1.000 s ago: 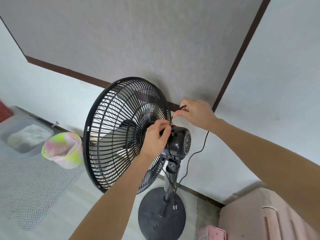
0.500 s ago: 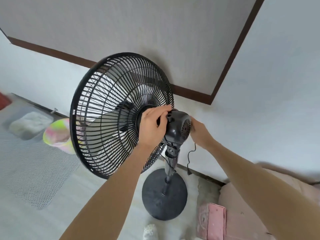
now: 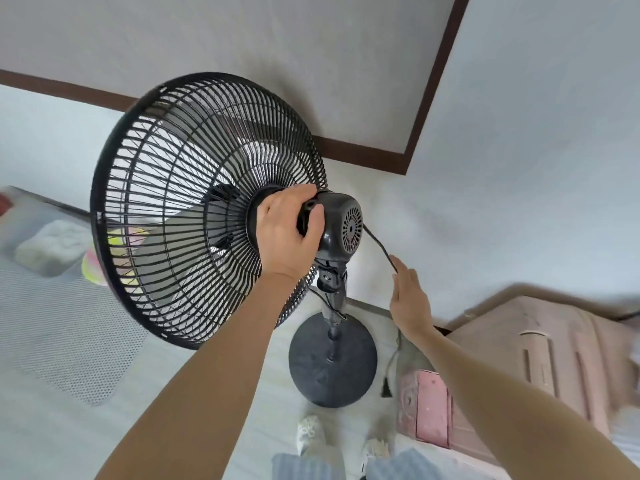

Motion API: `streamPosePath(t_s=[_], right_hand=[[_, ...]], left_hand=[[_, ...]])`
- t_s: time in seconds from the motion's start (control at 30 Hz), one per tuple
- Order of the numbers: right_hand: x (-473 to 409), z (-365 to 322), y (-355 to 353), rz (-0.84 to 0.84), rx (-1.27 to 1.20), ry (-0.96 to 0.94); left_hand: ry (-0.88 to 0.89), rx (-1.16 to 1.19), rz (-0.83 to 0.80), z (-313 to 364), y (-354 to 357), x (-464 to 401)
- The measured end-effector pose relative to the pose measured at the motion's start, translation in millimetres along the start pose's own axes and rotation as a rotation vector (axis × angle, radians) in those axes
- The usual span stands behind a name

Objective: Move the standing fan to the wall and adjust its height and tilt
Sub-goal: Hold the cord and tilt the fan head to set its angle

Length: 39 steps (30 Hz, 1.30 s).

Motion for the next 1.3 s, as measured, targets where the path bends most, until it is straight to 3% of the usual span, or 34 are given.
streamPosePath(t_s=[0.17,0.3,0.47,0.67,0.8,0.9,1.0,1.17,1.3], right_hand=[[26,30,0,-0.062,0.186,0.146],[31,16,27,-0.437,0.676,-0.099],[29,-33,20,-0.525,0.672,-0.371],[21,-87,-26,-0.415,0.389,-0.676],[9,-130,-59,-0.132,0.339,-0.893],[-10,-153,-81,0.064,0.312,-0.908],[-26,-174,-99,0.212,0.385,-0.933],[-34,-211,-110,0.256,0.241,-1.006],[-48,-227,-104,0.170,0.296,-0.938]], left_hand=[[-0.049,-0.101,0.047,1,5,-7],[-0.037,-0.104,0.047,4,10,-8],[-0.041,-0.141,0.013,12,17,-15],[-0.086,-0.124,-0.112,11,11,-19],[-0.121,-0.083,-0.221,12,4,-21],[-0.083,0.002,-0.361,11,-2,-29],[-0.197,0.075,-0.513,5,-9,-35],[-0.322,0.156,-0.567,4,-11,-30],[-0.436,0.300,-0.477,9,-16,-28]])
Point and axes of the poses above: each hand's wrist, its own x-axis away from the middle knuckle, its own y-axis out of the palm, z = x × y, the point moved 4 cm from there along -x, towards the middle knuckle, and after that the axes turned 3 degrees about z, right-handed, at the moved point
